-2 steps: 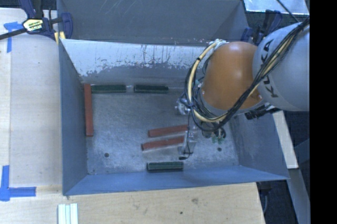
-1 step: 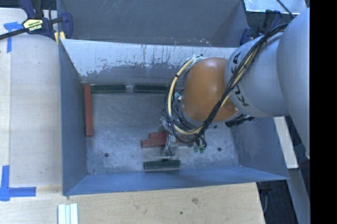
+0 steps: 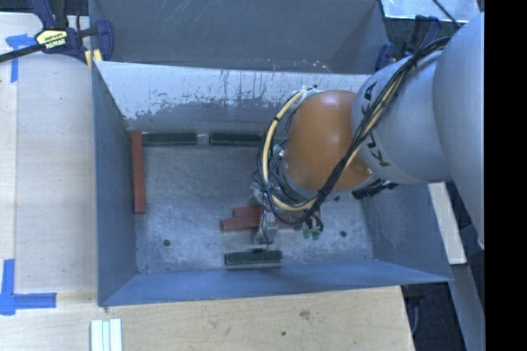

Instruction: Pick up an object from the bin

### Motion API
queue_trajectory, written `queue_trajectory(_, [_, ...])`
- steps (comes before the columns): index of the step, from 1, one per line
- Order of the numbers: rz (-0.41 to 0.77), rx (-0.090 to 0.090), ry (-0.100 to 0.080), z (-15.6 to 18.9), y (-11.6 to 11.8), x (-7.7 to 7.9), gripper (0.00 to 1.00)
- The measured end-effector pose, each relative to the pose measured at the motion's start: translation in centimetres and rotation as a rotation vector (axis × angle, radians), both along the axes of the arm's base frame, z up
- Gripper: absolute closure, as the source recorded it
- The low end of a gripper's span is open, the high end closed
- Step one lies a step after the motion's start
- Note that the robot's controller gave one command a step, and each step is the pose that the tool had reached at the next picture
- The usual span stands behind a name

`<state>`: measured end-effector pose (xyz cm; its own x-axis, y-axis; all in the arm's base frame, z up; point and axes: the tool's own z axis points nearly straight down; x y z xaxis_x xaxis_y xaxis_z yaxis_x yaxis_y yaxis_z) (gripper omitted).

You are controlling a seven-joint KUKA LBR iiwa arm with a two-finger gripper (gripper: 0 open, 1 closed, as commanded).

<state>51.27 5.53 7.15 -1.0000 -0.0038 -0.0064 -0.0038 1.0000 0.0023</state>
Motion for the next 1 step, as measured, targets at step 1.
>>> queue_trajectory(1, [0.019,-0.001,0.000,16.94,3.55,1.14,1.00])
